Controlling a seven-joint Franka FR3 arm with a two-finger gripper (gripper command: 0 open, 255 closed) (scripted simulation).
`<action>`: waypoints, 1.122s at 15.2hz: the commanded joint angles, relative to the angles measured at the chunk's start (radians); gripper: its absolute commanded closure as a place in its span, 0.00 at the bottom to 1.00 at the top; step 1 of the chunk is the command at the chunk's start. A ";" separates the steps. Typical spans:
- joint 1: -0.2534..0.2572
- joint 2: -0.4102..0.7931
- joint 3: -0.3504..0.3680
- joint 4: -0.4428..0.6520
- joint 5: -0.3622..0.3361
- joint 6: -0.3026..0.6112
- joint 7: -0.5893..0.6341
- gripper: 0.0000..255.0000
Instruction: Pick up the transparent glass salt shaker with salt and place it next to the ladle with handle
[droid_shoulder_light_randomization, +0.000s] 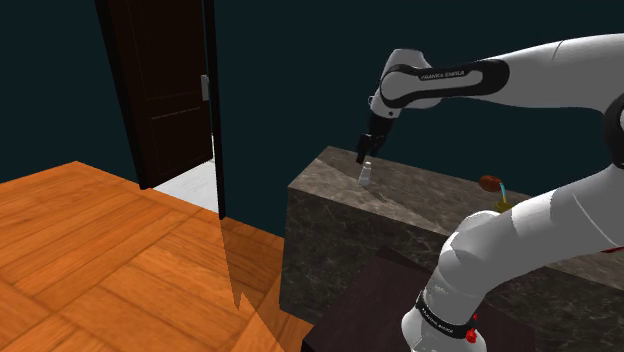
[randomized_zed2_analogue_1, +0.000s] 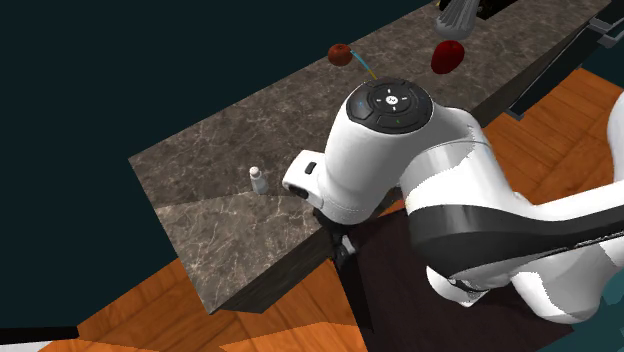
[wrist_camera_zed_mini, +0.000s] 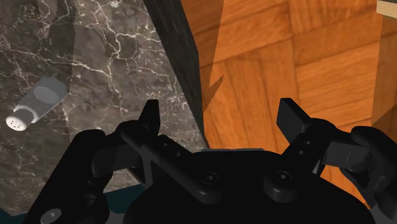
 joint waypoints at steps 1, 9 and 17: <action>-0.007 0.047 -0.037 0.008 -0.007 0.050 -0.034 0.00; -0.012 0.280 -0.195 0.089 0.034 0.232 -0.200 0.00; -0.009 0.576 -0.332 0.250 0.241 0.353 -0.444 0.00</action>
